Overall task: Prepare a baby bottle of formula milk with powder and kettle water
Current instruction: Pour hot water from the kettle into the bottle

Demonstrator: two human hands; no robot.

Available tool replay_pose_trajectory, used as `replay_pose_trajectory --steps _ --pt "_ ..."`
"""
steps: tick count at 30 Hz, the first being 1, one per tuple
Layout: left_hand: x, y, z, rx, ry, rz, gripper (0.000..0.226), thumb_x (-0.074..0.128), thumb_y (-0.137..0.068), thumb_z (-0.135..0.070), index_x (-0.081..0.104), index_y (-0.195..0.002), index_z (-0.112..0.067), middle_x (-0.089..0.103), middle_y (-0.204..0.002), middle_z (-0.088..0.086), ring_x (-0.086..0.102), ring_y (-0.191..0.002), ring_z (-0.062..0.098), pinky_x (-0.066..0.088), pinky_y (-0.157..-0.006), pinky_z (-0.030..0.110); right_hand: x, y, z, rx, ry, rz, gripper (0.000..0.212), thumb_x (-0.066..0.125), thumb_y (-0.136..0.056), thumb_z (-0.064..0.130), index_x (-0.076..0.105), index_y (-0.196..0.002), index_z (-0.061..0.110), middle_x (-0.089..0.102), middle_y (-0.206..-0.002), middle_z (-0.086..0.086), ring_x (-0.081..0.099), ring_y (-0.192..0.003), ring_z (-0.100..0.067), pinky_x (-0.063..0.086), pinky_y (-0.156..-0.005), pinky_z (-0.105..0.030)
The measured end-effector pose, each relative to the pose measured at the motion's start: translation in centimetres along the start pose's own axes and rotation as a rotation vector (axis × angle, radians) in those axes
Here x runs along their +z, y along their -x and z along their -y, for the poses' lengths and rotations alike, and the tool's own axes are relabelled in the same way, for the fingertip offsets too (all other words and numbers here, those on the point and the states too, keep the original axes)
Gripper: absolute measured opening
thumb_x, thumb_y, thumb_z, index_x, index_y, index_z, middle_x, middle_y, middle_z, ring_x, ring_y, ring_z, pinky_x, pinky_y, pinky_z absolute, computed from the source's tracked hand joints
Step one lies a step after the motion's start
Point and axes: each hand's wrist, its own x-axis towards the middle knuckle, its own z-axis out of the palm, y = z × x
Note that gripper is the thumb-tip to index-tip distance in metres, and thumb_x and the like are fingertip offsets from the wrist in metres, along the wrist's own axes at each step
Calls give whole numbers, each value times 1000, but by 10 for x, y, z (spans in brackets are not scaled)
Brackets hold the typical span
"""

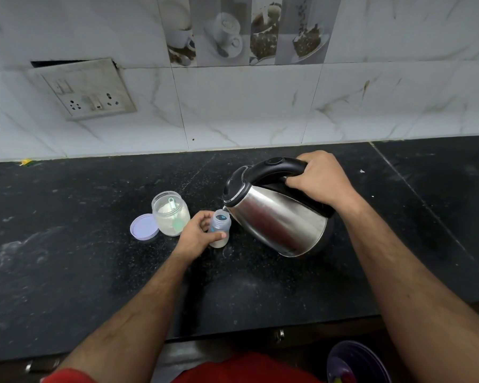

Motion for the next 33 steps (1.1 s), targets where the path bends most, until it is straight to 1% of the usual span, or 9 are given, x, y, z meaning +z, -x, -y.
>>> replay_pose_trajectory --steps 3,6,10,14,17,20,26,31,33 --pt "0 0 1 -6 7 1 50 81 -72 6 58 -112 -13 71 -110 0 67 -104 13 54 -90 25 -2 -2 2 -4 13 10 12 75 -70 23 66 -68 17 64 -63 -1 61 -63 -21 46 -58 -32" --pt "1 -2 2 -14 7 2 50 82 -71 5 58 -111 -15 72 -108 -2 68 -104 13 54 -92 28 -3 -2 4 -8 22 19 16 74 -70 23 61 -62 19 61 -60 1 58 -61 -20 41 -55 -30" --pt "2 -4 3 -24 17 -5 51 82 -72 4 58 -113 -14 72 -110 -1 68 -105 13 54 -93 30 -4 -4 4 -12 41 20 15 74 -69 23 61 -63 19 62 -61 0 59 -62 -21 45 -58 -33" --pt "2 -7 5 -30 25 -10 52 82 -71 4 58 -115 -13 72 -113 2 68 -107 16 54 -96 34 -5 -5 4 -11 37 23 19 75 -69 23 59 -60 21 61 -59 1 57 -60 -18 42 -56 -31" --pt "1 -8 6 -30 39 -26 55 82 -71 6 57 -117 -7 72 -114 6 68 -109 20 53 -97 36 -6 -5 2 1 23 14 14 75 -69 22 63 -64 16 62 -60 -1 60 -62 -22 46 -58 -34" --pt "0 -9 8 -34 43 -25 53 83 -70 5 58 -115 -10 73 -113 4 69 -108 18 53 -97 36 -7 -5 3 -4 26 9 13 75 -68 22 65 -67 14 64 -62 -4 62 -64 -24 49 -59 -35" --pt "-1 -9 9 -27 56 -39 53 81 -71 7 57 -114 -10 72 -112 6 68 -107 20 54 -94 33 -9 -6 6 -23 37 4 15 75 -68 22 64 -65 12 61 -59 -5 56 -60 -24 44 -57 -35" --pt "-2 -9 9 -25 58 -31 53 82 -71 7 57 -113 -12 72 -113 7 68 -108 21 53 -96 36 -13 -7 8 -18 14 7 15 75 -69 20 63 -65 11 55 -54 -1 50 -54 -20 39 -54 -32" --pt "-2 -9 10 -23 60 -36 53 82 -71 7 57 -115 -10 72 -114 8 68 -109 22 53 -96 36 -15 -7 9 -21 3 8 16 75 -69 19 64 -65 9 56 -54 -4 50 -53 -20 38 -53 -31"
